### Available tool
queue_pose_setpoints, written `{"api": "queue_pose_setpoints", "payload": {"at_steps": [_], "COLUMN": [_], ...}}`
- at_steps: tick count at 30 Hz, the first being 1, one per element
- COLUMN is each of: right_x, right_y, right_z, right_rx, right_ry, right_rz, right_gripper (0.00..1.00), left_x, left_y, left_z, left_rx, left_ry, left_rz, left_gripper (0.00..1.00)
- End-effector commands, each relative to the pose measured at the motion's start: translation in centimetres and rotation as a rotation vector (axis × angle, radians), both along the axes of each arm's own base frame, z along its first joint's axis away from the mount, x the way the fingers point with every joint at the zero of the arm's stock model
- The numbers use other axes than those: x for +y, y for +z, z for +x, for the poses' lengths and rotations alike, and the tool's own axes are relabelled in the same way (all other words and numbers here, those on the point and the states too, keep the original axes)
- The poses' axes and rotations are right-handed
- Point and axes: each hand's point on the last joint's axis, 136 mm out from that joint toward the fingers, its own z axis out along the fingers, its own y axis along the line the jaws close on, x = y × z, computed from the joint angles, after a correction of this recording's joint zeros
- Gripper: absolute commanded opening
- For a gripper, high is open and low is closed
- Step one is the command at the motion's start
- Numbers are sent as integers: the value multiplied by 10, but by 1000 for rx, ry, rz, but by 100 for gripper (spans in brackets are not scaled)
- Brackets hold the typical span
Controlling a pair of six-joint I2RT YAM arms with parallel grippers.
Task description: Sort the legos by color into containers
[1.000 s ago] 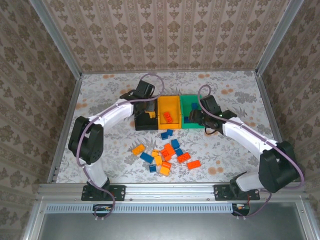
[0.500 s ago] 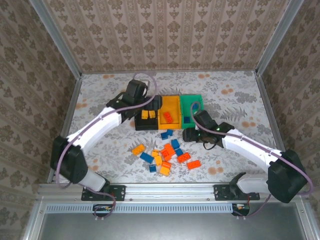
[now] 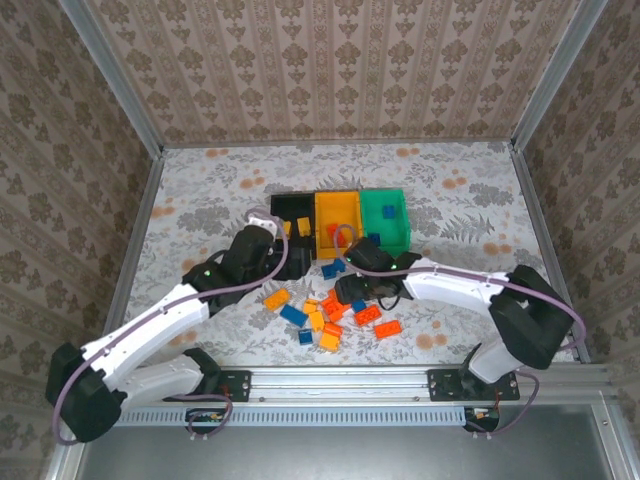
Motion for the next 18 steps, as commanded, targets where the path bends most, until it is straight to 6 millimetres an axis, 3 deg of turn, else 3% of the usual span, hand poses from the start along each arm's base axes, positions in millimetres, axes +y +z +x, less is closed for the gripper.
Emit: {"api": "queue_pose_setpoints", "payload": {"at_steps": [1, 10, 18], "right_x": [11, -1, -29], "right_y": [3, -18, -26], "right_z": [20, 24, 20], "right_rx": [-53, -18, -14], "right_ry": [-3, -49, -109], "right_rz": [-20, -138, -194], "right_gripper": [74, 54, 37], "left_x": [18, 30, 31], "left_y": [-3, -12, -12], "left_z": [-6, -12, -10], "left_rx": [2, 16, 10], "left_ry": [76, 111, 113], "left_rz": [-18, -24, -21], "left_gripper": [100, 100, 100]}}
